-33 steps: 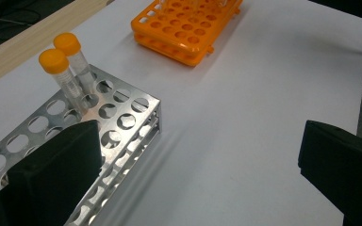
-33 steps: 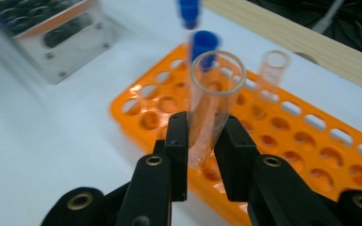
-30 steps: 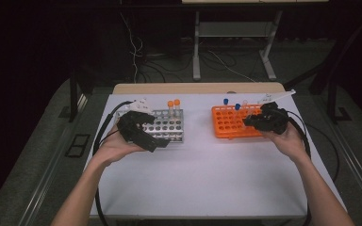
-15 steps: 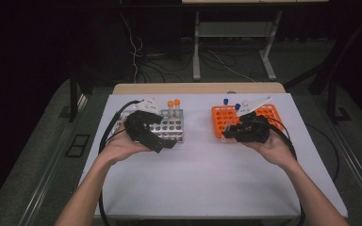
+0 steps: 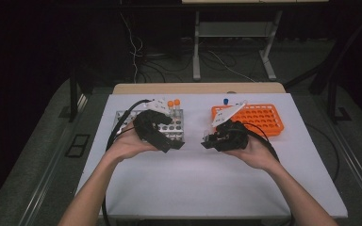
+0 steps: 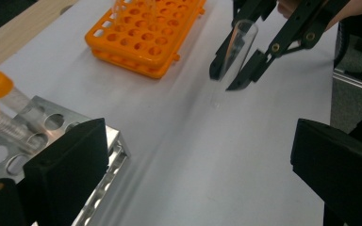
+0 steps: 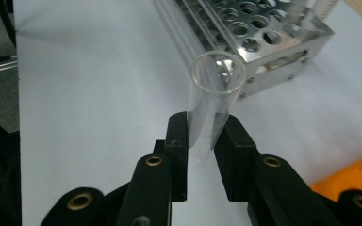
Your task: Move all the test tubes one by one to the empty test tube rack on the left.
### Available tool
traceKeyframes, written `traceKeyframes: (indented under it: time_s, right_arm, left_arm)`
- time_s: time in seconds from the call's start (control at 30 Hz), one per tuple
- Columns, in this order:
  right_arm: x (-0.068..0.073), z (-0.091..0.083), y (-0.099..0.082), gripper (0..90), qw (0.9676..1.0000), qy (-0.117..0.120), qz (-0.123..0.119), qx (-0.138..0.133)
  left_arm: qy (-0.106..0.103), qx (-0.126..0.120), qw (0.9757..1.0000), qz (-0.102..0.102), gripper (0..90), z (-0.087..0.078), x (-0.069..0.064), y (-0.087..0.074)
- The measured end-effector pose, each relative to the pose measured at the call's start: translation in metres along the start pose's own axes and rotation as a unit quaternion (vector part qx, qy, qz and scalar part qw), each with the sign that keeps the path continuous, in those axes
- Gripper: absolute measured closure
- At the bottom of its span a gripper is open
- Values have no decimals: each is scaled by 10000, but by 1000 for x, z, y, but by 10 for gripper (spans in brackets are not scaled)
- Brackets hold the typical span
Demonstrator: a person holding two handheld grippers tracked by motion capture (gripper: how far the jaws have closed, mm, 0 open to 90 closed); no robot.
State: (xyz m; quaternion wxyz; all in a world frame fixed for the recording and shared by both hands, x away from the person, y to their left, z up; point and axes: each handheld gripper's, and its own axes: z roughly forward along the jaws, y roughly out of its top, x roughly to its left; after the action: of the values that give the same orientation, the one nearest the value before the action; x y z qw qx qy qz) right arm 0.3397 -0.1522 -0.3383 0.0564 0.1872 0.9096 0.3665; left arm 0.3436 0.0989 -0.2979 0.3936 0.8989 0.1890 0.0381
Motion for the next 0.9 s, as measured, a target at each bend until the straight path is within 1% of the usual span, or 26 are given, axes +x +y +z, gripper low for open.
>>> traceKeyframes:
  time_s: [0.07,0.2,0.23,0.37,0.5,0.6,0.63,0.7,0.9]
  right_arm:
    - [2,5,2,750,10000,39,-85,15]
    - [7,14,6,750,9998,135,-154,74]
    - [7,16,7,750,9997,159,-178,71]
    - [12,24,11,750,9994,239,-240,96]
    - [15,31,14,750,9991,302,-290,113]
    - [18,34,16,750,9988,341,-323,102]
    - [18,35,17,750,9987,356,-338,106]
    - [20,37,18,750,9985,382,-367,104]
    - [24,43,20,750,9982,448,-368,133]
  left_arm:
    - [-66,29,10000,45,68,3,-1,2]
    - [-174,133,9997,123,132,8,-1,5]
    - [-198,145,9996,128,136,10,-1,5]
    - [-296,242,9990,218,184,14,-1,7]
    - [-366,283,9986,248,243,18,-3,8]
    - [-427,350,9979,334,293,20,-3,7]
    - [-463,374,9976,366,317,21,-3,7]
    - [-511,446,9966,472,401,23,-4,7]
    - [-702,557,9941,606,572,27,-6,6]
